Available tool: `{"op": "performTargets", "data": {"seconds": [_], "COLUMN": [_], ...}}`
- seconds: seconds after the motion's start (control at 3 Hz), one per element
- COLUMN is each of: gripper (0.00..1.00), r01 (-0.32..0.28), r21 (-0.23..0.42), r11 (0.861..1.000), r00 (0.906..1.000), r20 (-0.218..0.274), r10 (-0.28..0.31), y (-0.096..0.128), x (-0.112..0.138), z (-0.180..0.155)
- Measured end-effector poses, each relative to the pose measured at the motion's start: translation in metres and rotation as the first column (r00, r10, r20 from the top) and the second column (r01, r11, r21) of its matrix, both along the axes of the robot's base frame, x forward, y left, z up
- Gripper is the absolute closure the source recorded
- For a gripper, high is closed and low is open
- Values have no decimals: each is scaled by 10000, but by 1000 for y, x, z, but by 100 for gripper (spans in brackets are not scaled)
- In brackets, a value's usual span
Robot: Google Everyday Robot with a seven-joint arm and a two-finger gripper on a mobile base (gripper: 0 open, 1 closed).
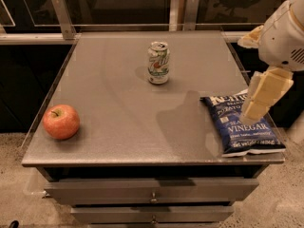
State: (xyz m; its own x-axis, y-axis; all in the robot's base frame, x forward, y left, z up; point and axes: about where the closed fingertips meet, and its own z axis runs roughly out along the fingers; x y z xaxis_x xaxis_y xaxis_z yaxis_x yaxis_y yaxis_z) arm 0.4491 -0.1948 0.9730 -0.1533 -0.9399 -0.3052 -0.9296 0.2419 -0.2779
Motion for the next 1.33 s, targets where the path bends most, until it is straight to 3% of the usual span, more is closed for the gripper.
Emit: {"op": "performTargets", "data": {"seconds": [0.33,1.0,1.33], "gripper": [0,0,0], "r01": [-343,-1143,-1433], "r21": [930,2439,2933], "r11": [9951,9630,9452], "r00": [9994,9931,9894], "r20": [97,13,201], "r10": [336,1175,1438], "y": [15,52,73], "x": [16,63,90], "z": [-7,-27,-29]}}
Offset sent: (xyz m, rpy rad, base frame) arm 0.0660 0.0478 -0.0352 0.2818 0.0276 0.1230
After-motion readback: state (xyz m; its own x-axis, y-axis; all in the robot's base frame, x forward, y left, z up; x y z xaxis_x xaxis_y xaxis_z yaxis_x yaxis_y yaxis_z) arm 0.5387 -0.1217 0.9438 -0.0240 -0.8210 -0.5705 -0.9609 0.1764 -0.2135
